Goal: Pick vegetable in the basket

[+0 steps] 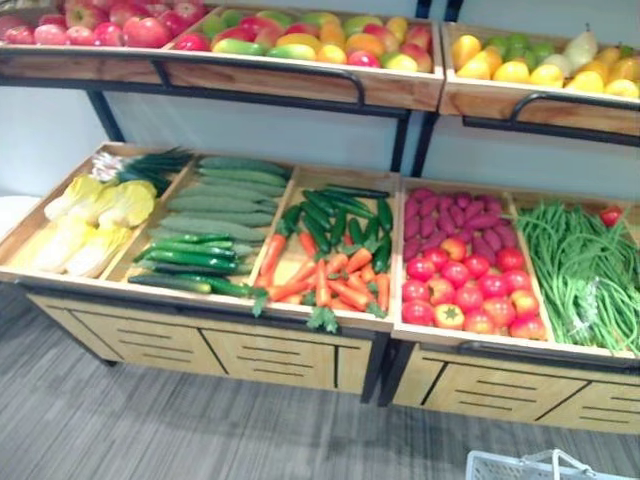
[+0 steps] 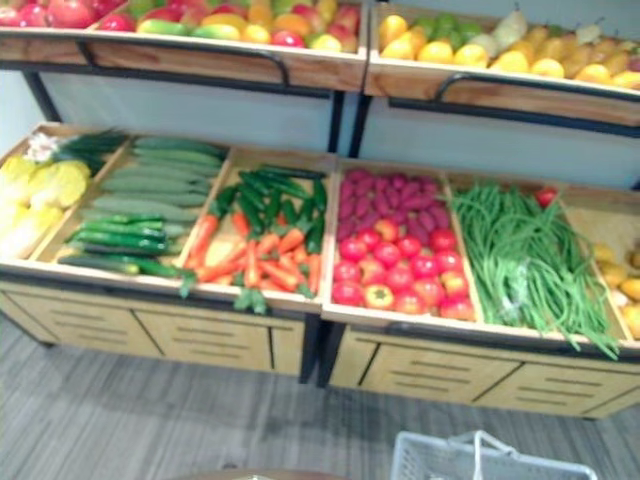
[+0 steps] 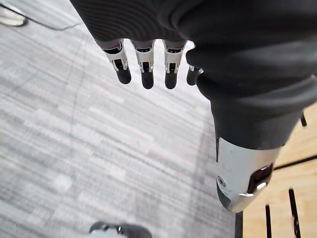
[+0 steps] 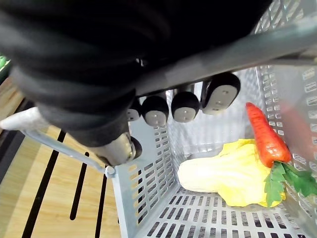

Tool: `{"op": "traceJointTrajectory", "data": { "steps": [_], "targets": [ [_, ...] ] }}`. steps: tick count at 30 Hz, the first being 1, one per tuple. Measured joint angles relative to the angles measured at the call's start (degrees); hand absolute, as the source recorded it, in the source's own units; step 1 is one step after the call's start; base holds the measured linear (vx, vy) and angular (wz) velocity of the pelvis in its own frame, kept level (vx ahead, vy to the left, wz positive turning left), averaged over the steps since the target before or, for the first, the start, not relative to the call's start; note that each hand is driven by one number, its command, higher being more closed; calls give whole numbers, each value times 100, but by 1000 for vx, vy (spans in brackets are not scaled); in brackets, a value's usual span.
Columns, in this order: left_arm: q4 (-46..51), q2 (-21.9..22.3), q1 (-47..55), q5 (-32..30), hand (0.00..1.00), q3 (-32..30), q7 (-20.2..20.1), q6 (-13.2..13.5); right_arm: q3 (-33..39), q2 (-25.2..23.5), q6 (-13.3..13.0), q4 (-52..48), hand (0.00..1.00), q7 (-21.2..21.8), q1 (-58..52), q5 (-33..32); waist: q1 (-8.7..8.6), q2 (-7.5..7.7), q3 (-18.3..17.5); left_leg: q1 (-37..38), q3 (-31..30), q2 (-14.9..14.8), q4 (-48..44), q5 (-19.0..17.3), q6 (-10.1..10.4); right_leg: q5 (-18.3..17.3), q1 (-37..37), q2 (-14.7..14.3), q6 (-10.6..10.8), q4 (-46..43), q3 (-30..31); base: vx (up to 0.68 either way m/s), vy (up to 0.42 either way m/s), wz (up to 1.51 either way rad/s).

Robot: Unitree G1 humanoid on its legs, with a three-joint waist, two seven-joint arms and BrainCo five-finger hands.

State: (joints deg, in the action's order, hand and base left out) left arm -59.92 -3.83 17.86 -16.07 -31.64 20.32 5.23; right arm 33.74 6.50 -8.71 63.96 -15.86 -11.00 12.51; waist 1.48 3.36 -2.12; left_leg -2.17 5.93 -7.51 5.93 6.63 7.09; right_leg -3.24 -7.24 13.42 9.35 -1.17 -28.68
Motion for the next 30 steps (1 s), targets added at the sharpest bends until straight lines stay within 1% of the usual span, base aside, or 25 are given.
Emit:
{"op": "traceJointTrajectory", "data": {
  "steps": [1, 2, 5, 10, 12, 13, 14, 15, 16, 18, 19, 20, 21, 22, 23, 24, 25, 26, 27, 28, 29, 30],
  "targets": [
    [-123, -8, -65, -34, 0, 53, -177, -63, -17, 15, 0, 2, 100, 12, 7, 5, -16, 6, 20, 55, 76, -22, 0, -31, -5, -3, 1, -8, -3, 0, 79, 7, -32, -34],
    [-179, -1, -103, -56, 0, 175, -349, -110, -57, 45, 1, 4, 100, 35, 19, 18, -40, -30, 33, 127, 155, -37, 0, -58, -4, -11, 2, -6, -3, 1, 165, 6, -27, -34],
    [-232, 12, -205, -47, 0, 518, -562, -145, -218, 58, 9, 20, 100, 115, 22, 63, -138, -78, 45, 159, 290, -67, 0, -99, 23, -39, 26, -13, 31, 4, 288, -12, -23, -24],
    [-356, 17, -333, 2, 0, 935, -705, -139, -453, 41, 95, 230, 100, 233, 13, 63, -171, -46, 65, 251, 423, -89, 0, -138, 67, -19, 70, -23, 0, -2, 442, 44, -19, -17],
    [-356, -1, -350, 4, 0, 967, -705, -138, -483, 39, 99, 230, 100, 237, 26, 59, -181, -40, 86, 270, 424, -86, 0, -130, 55, -23, 61, -22, 0, -3, 452, 49, -22, -4],
    [-357, -13, -372, 4, 0, 1039, -708, -132, -483, 39, 99, 236, 100, 238, 71, 56, -182, -3, 171, 352, 428, -83, 0, -132, 58, -24, -18, -21, -2, -7, 458, 43, -20, -3],
    [-360, -18, -371, 4, 0, 1078, -707, -126, -483, 39, 99, 238, 100, 237, 85, 56, -185, -44, 219, 373, 434, -84, 0, -137, 64, -28, -33, -21, -5, -8, 463, 33, -20, -7],
    [-361, -23, -403, 19, 0, 1103, -710, -92, -478, 43, 99, 237, 100, 238, 101, 54, -190, 3, 293, 462, 466, -88, -1, -155, 70, -37, -91, -21, -12, -18, 496, 12, -11, -8],
    [-361, -25, -409, 21, 0, 1104, -711, -77, -476, 44, 99, 237, 100, 237, 125, 54, -189, -12, 332, 483, 482, -88, -2, -169, 71, -52, -100, -18, -10, -32, 511, 8, -12, -14],
    [-361, -32, -417, 23, 0, 1103, -710, -70, -425, 43, 98, 234, 100, 237, 195, 54, -176, 6, 394, 509, 628, -92, -80, -305, 65, -144, 16, 35, -5, -215, 647, -2, 7, -22],
    [-357, -45, -437, 26, 0, 1103, -707, -65, -423, 41, 98, 231, 100, 241, 214, 53, -181, 36, 419, 426, 641, -92, -263, -405, 60, -186, 70, 71, 5, -293, 675, -3, 27, -23],
    [-328, -82, -500, 31, 0, 1108, -704, -29, -363, 37, 95, 229, 100, 253, 275, 52, -177, 82, 509, 157, 652, -119, -829, -696, 38, -296, 212, 155, 19, -483, 739, -17, 253, -97],
    [-330, -250, -697, 28, 0, 1393, -658, -27, -54, 135, 94, 95, 100, 216, 474, -13, -184, -20, 718, -853, 943, -571, -3148, -2017, -111, -218, 716, 190, 287, -941, 1307, -30, 362, -127],
    [-329, -363, -772, 17, 0, 1477, -659, -28, -66, 111, 92, 94, 100, 207, 589, -18, -145, -66, 783, -930, 1073, -638, -3287, -2176, -138, -4, 856, 188, 240, -964, 1499, -61, 437, -137],
    [-318, -428, -827, 12, 0, 1503, -679, -12, -96, 80, 88, 91, 100, 209, 640, -22, -196, -41, 900, -944, 1141, -645, -3319, -2276, -166, 312, 972, 185, 73, -971, 1580, -58, 246, -55],
    [-284, -440, -830, 10, 0, 1510, -690, 15, -93, 58, 95, 53, 100, 207, 627, -27, -217, -93, 939, -920, 1190, -665, -3321, -2298, -197, 454, 1012, 175, 30, -970, 1598, -35, 238, -35],
    [-292, -462, -894, 11, 0, 1540, -687, 31, -113, -8, 101, -133, 100, 198, 538, -82, -256, -62, 983, -831, 1376, -655, -3358, -2277, -293, 791, 1073, 141, -118, -914, 1565, -48, 332, -70],
    [-287, -406, -894, 9, 0, 1556, -651, -19, -384, -29, 100, -405, 100, 174, 553, -143, -232, 2, 980, -824, 1613, -584, -3256, -2255, -476, 1285, 1438, 157, -357, -851, 1469, -58, 381, -111],
    [-289, -386, -881, 0, 0, 1555, -615, -39, -590, 1, 100, -474, 100, 147, 659, -144, -179, -115, 946, -775, 1910, -602, -3003, -2184, -603, 1608, 1492, 138, -444, -658, 1403, -153, 388, -186],
    [-280, -384, -866, -49, 0, 1489, -570, -35, -982, 66, 96, -508, 100, 128, 937, -128, -139, -32, 1117, -503, 2652, -555, -2576, -2063, -795, 918, 1934, 332, -705, -2008, 913, -133, 334, -192],
    [-250, -438, -853, -51, 0, 1493, -562, -45, -1220, 97, 66, -500, 100, 141, 1006, -119, -188, 32, 1175, -230, 3032, -397, -2355, -2014, -900, 118, 2097, 587, -834, -3862, 458, -121, 285, -174],
    [-197, -446, -843, -48, 0, 1500, -561, -47, -1285, 97, 47, -487, 100, 144, 995, -116, -184, 41, 1166, -153, 3192, -366, -2337, -2036, -938, -3, 2044, 625, -838, -4440, 304, -39, 215, -127]
  ]
}}
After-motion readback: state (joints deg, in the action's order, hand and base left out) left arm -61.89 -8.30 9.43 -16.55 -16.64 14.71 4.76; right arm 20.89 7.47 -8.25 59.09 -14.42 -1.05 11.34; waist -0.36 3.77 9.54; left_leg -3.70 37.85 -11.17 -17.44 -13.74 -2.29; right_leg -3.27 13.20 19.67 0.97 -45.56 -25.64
